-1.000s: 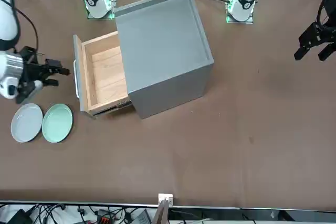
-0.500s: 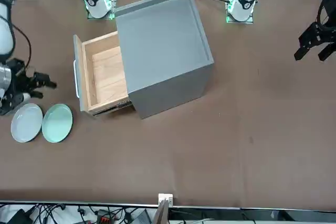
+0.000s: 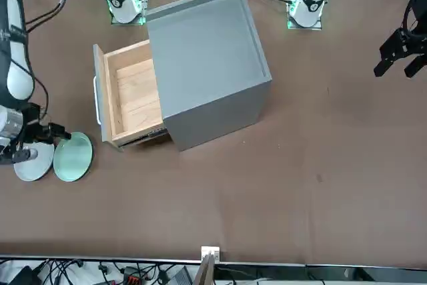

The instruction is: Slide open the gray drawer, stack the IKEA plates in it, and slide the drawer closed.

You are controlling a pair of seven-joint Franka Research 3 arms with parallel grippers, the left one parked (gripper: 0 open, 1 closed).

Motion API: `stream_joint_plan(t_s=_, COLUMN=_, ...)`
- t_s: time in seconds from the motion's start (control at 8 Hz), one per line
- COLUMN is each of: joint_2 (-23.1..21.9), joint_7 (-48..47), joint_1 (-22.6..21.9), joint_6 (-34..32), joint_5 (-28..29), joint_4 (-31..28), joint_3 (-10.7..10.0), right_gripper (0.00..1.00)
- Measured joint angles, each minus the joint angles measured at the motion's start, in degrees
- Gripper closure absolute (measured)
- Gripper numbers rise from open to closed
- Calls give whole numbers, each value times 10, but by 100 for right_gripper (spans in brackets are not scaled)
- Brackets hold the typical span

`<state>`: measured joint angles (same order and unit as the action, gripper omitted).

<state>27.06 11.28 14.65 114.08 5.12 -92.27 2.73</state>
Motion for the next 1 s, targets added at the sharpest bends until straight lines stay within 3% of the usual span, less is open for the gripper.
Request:
stream_joint_plan(t_s=0.25, joint_2=4, joint_7=-122, joint_1=0, joint_6=6, joint_5=-7, joint_4=-12, joint_3=-11, right_gripper=8)
stream_joint_plan(t_s=0.5, joint_2=6, joint_7=-142, joint_1=5, joint_6=55, joint_5=-7, joint_4=-41, joint_3=-44, right_gripper=11)
stream_joint_plan(t_s=0.75, joint_2=11, joint_7=-162, joint_1=18, joint_6=144, joint_5=-7, joint_4=-108, joint_3=-52, right_gripper=15)
stream_joint_plan(t_s=1.0, joint_2=21, joint_7=-181, joint_1=26, joint_6=192, joint_5=-7, joint_4=-148, joint_3=-53, right_gripper=22)
